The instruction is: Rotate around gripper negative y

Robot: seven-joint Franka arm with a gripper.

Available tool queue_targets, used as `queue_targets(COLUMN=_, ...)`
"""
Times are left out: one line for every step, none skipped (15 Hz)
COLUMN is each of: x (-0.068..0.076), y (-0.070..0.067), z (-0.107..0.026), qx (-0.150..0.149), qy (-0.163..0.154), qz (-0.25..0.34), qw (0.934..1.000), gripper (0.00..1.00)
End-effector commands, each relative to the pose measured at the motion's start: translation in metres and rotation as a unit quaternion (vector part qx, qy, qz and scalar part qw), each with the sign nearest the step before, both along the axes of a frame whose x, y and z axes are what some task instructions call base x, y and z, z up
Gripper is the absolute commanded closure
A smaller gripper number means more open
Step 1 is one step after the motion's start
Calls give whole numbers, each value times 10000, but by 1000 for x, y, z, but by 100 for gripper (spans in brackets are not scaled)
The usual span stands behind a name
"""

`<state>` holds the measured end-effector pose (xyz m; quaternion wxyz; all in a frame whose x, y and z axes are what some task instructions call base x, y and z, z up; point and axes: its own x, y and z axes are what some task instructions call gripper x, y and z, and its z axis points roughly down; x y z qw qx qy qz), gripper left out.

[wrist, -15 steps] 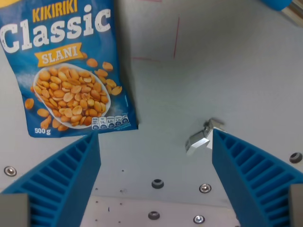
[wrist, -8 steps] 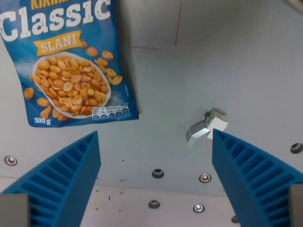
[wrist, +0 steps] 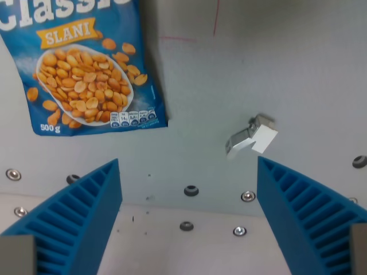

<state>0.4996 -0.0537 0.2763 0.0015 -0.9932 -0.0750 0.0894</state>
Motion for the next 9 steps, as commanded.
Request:
queue_targets(x=8, y=1, z=6, qx=-285, qy=1211, qz=-12, qw=9922, gripper=0)
queue_targets(x=8, y=1, z=6, qx=-295, qy=1277, qz=-12, qw=9914, gripper=0)
queue_targets(x=8, y=1, z=6, qx=-305, qy=1342, qz=-11, qw=9905, gripper=0)
queue_targets(x=8, y=1, z=6, qx=-314, qy=1408, qz=-11, qw=9895, gripper=0)
queue_targets(x=8, y=1, z=6, qx=-324, qy=1473, qz=-11, qw=9886, gripper=0)
queue_targets(x=8, y=1, z=6, qx=-333, qy=1538, qz=-10, qw=9875, gripper=0)
queue_targets(x=8, y=1, z=6, qx=-343, qy=1603, qz=-10, qw=9865, gripper=0)
queue_targets(x=8, y=1, z=6, qx=-352, qy=1668, qz=-9, qw=9854, gripper=0)
queue_targets(x=8, y=1, z=6, qx=-362, qy=1733, qz=-9, qw=9842, gripper=0)
